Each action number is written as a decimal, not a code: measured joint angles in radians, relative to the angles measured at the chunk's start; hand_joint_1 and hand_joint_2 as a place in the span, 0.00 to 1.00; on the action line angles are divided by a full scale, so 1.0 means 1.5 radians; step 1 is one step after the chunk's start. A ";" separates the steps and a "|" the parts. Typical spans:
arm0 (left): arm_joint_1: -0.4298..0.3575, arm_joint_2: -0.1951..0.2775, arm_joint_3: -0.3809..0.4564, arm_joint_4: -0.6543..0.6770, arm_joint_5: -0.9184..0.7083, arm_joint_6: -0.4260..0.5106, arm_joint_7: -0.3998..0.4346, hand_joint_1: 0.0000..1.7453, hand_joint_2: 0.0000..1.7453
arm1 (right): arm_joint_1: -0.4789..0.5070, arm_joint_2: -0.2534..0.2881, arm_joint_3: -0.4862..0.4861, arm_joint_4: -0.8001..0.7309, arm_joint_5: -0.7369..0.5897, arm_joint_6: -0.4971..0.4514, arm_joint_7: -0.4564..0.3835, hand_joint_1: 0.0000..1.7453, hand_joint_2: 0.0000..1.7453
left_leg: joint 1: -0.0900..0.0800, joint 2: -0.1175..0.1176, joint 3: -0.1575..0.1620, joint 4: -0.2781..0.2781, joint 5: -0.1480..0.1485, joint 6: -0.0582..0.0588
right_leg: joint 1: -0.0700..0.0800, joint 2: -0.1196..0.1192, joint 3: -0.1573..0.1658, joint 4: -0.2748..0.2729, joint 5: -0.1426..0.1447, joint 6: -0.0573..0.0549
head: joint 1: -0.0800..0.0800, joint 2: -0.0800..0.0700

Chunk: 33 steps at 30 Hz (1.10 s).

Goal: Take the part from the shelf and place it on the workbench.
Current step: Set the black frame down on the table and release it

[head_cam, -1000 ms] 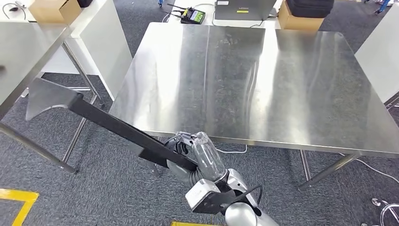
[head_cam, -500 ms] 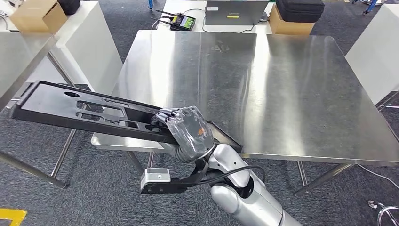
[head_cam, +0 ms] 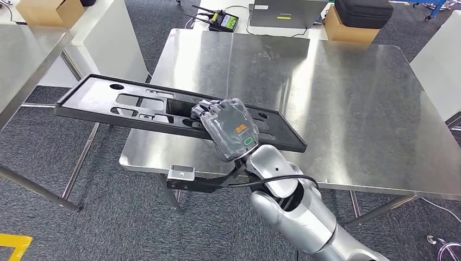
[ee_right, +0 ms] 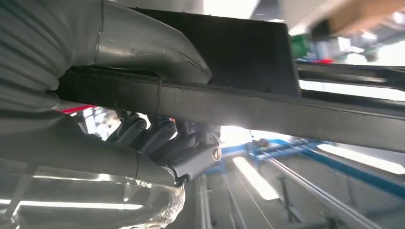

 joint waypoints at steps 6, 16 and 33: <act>-0.005 0.007 0.008 0.003 0.000 -0.038 0.009 0.00 1.00 | -0.039 -0.017 -0.043 0.025 0.055 0.030 0.084 1.00 1.00 | -0.001 0.000 0.001 0.000 0.000 0.004 | -0.002 -0.001 -0.006 -0.001 0.000 0.012 | 0.000 0.000; -0.008 0.015 0.037 0.025 0.000 -0.088 -0.005 0.00 1.00 | 0.037 -0.087 -0.285 0.139 0.209 -0.064 0.105 1.00 1.00 | -0.001 -0.002 -0.001 0.000 0.002 0.006 | -0.001 -0.002 0.000 -0.001 0.003 0.016 | 0.000 0.000; -0.018 0.021 0.038 0.026 0.000 -0.074 -0.008 0.00 1.00 | -0.049 -0.076 -0.356 0.336 0.240 -0.128 0.031 1.00 1.00 | 0.000 -0.001 0.000 0.000 0.002 0.006 | 0.000 -0.002 0.000 0.000 0.003 0.016 | 0.000 0.000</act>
